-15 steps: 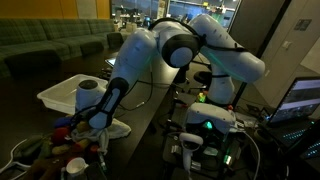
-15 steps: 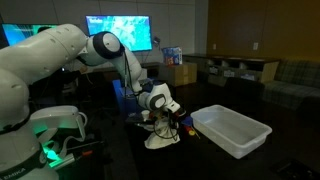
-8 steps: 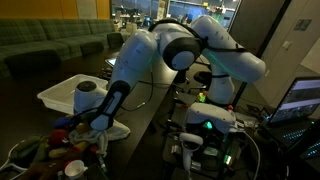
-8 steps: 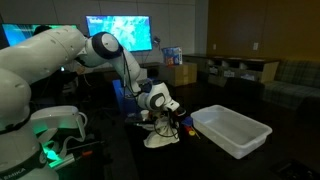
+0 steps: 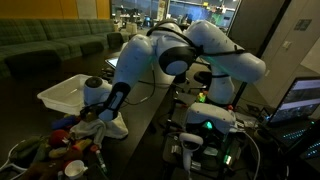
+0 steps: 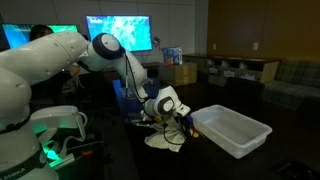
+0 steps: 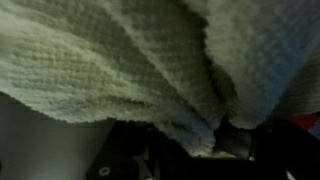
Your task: Use the cloth to push the objects on the counter to the left, then put it in the box
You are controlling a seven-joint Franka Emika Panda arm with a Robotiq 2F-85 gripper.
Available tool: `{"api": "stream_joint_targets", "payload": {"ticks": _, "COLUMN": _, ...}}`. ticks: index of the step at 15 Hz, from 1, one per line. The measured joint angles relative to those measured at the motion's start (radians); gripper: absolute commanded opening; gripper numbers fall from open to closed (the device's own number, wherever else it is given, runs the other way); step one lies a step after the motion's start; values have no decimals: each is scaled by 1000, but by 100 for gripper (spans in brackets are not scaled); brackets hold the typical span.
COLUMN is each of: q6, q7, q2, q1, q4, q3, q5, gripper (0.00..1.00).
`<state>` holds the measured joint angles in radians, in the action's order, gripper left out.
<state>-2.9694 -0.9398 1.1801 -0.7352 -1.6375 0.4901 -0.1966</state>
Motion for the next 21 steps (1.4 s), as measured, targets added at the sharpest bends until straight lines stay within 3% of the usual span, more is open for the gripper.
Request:
{"api": "stream_joint_targets", "payload": {"ticks": 11, "q6": -49, "q7": -20, "q2": 9, "q1": 15, "q4": -94, "q3": 52, "q5": 0, "gripper": 8}}
{"api": "stream_joint_targets", "payload": {"ticks": 21, "q6": -124, "q7": -2, "q2": -13, "q1": 147, "q4": -211, "q3": 73, "q5": -5, "gripper": 8}}
